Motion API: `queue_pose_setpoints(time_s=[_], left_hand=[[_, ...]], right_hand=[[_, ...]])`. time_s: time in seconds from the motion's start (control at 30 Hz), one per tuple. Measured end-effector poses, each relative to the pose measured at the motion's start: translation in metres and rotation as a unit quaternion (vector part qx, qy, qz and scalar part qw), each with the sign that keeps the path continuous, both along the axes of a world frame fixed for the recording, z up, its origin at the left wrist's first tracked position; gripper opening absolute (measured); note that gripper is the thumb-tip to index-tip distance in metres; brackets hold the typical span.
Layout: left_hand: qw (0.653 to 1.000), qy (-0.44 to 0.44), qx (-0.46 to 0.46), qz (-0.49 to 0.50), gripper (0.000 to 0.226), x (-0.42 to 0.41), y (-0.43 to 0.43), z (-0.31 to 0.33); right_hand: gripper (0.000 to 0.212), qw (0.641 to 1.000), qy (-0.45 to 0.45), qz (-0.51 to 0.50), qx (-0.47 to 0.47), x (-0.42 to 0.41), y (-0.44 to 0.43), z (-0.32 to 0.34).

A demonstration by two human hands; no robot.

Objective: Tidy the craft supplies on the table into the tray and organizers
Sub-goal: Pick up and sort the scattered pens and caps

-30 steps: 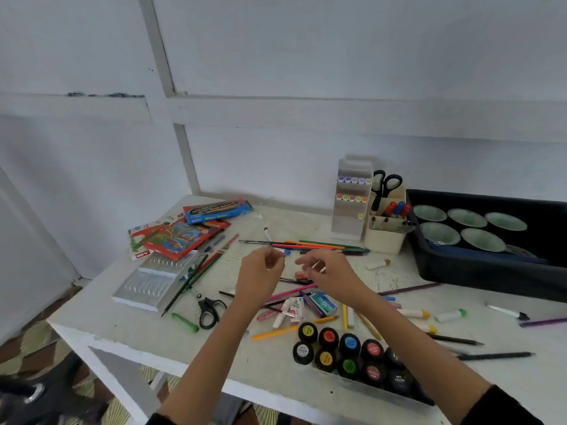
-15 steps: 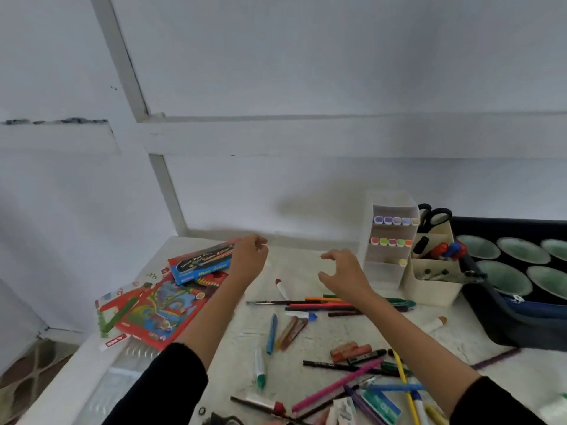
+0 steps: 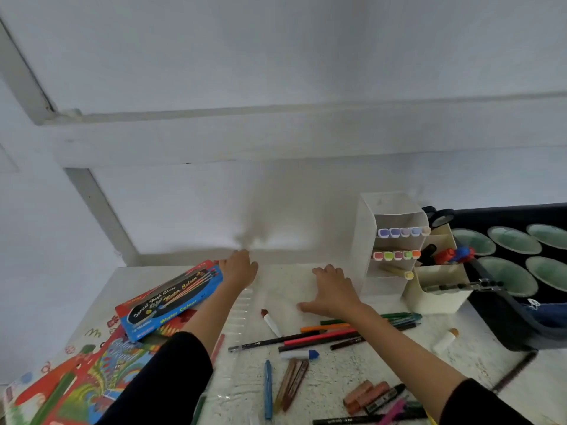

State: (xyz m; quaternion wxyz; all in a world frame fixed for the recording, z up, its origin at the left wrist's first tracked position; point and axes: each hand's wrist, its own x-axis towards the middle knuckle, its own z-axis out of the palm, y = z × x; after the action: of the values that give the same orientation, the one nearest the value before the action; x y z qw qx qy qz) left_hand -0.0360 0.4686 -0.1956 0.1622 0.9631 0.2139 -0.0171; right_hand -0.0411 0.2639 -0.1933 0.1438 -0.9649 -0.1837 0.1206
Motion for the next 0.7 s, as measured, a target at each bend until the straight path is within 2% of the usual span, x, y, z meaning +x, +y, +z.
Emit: queue_pose_setpoints(time_s=[0.13, 0.27, 0.37, 0.43, 0.5, 0.53, 0.63, 0.7], left_hand=[[0.982, -0.136, -0.13, 0.024, 0.04, 0.003, 0.002, 0.01], [0.936, -0.284, -0.199, 0.056, 0.031, -0.005, -0.004, 0.047], [0.887, -0.342, -0.302, 0.074, 0.024, -0.018, -0.01, 0.07], [0.846, -0.362, -0.381, 0.088, 0.027, -0.029, -0.014, 0.079], [0.8, -0.375, -0.457, 0.105, 0.033, -0.043, -0.023, 0.084], [0.787, -0.376, -0.477, 0.106, 0.034, -0.051, -0.028, 0.085], [0.796, -0.372, -0.471, 0.078, 0.034, -0.077, -0.047, 0.081], [0.803, -0.375, -0.458, 0.064, 0.037, -0.094, -0.063, 0.074]], right_hand=[[0.088, 0.997, -0.058, -0.021, 0.053, -0.006, -0.005, 0.011], [0.075, 0.976, -0.092, -0.036, 0.193, -0.028, -0.012, 0.033], [0.048, 0.95, -0.091, -0.038, 0.295, -0.048, -0.024, 0.045], [0.032, 0.932, -0.073, -0.05, 0.353, -0.058, -0.033, 0.05], [0.027, 0.91, -0.039, -0.069, 0.406, -0.071, -0.045, 0.058], [0.031, 0.9, -0.025, -0.078, 0.429, -0.077, -0.052, 0.06], [0.049, 0.874, -0.002, -0.097, 0.476, -0.094, -0.076, 0.064], [0.052, 0.863, 0.014, -0.099, 0.495, -0.105, -0.093, 0.062]])
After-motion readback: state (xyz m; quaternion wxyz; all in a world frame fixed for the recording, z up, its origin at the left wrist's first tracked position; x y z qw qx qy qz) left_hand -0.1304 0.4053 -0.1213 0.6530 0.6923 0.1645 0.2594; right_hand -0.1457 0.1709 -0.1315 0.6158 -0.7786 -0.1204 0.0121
